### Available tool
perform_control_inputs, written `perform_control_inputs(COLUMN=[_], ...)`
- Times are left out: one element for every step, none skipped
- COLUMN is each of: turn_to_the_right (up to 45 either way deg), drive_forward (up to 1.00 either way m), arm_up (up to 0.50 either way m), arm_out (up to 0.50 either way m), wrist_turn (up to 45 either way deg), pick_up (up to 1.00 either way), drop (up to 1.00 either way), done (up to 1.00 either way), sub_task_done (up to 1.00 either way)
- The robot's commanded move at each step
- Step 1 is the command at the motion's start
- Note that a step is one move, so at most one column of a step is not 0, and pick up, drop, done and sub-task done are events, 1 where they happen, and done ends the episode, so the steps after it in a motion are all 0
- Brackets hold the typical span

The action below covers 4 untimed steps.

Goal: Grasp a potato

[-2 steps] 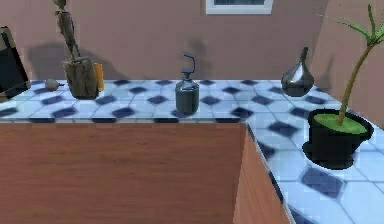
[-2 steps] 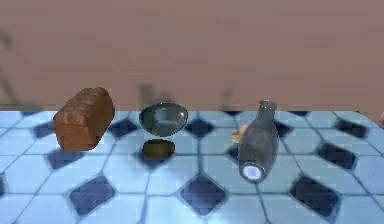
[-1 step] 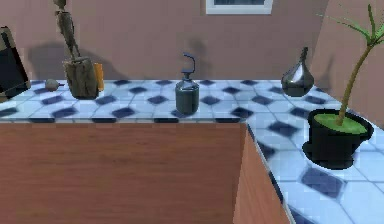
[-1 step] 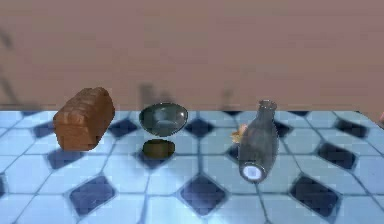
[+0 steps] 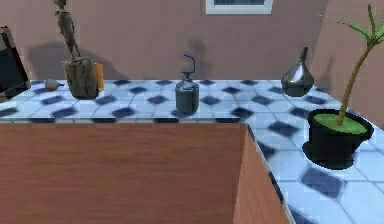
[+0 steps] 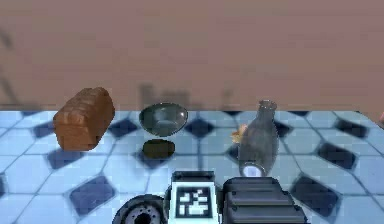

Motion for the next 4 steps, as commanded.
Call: perform_control_inputs(turn_to_the_right=[0.0,0.0,0.0,0.0], drive_forward=[0.0,0.0,0.0,0.0], arm_up=[0.0,0.0,0.0,0.0], arm_out=[0.22,0.0,0.0,0.0], wrist_turn=[0.0,45.0,45.0,45.0], pick_up=[0.0,0.0,0.0,0.0], drop=[0.0,0.0,0.0,0.0], done=[0.0,0.0,0.0,0.0], sub_task_done=[0.0,0.0,0.0,0.0])
